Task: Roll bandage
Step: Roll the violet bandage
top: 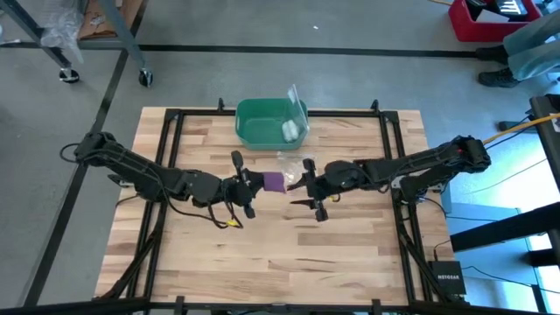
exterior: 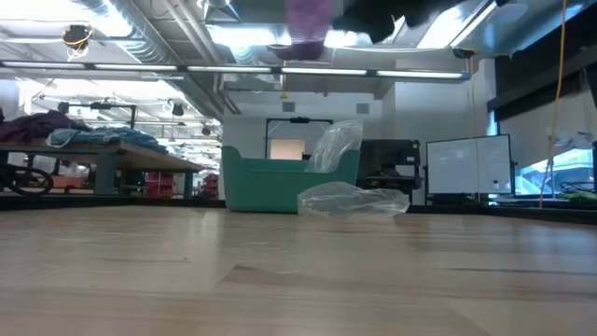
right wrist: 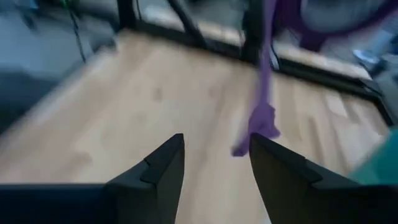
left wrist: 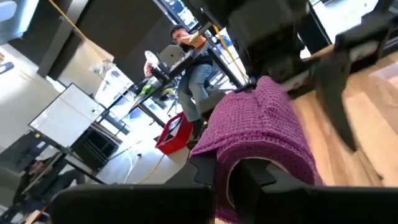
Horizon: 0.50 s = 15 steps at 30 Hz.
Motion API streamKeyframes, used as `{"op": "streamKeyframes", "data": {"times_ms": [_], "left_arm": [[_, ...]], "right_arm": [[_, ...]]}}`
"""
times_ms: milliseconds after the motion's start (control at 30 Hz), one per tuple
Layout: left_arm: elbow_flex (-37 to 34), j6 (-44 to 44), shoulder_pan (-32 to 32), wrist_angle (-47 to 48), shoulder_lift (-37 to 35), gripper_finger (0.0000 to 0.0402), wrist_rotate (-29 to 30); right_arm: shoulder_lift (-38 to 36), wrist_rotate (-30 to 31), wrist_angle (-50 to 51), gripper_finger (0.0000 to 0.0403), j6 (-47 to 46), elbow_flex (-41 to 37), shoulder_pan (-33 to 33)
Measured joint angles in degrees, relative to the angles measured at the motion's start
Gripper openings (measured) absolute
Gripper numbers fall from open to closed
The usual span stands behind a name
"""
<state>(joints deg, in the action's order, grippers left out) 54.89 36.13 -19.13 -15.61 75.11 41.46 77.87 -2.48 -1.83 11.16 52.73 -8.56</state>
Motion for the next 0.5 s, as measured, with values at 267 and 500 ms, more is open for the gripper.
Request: {"op": "streamKeyframes", "data": {"times_ms": [267, 500], "left_arm": [[0.00, 0.47, 0.38, -0.21, 0.00, 0.0015, -0.25], [0.00, 1.85, -0.08, -0.99, 0.00, 0.0015, -0.47]], "right_arm": [[2.61, 2.83, -2.23, 0.0222, -4.75, -0.05, 0.33], [3.99, 2.55, -3.81, 0.0229, -6.34, 0.05, 0.68]]}}
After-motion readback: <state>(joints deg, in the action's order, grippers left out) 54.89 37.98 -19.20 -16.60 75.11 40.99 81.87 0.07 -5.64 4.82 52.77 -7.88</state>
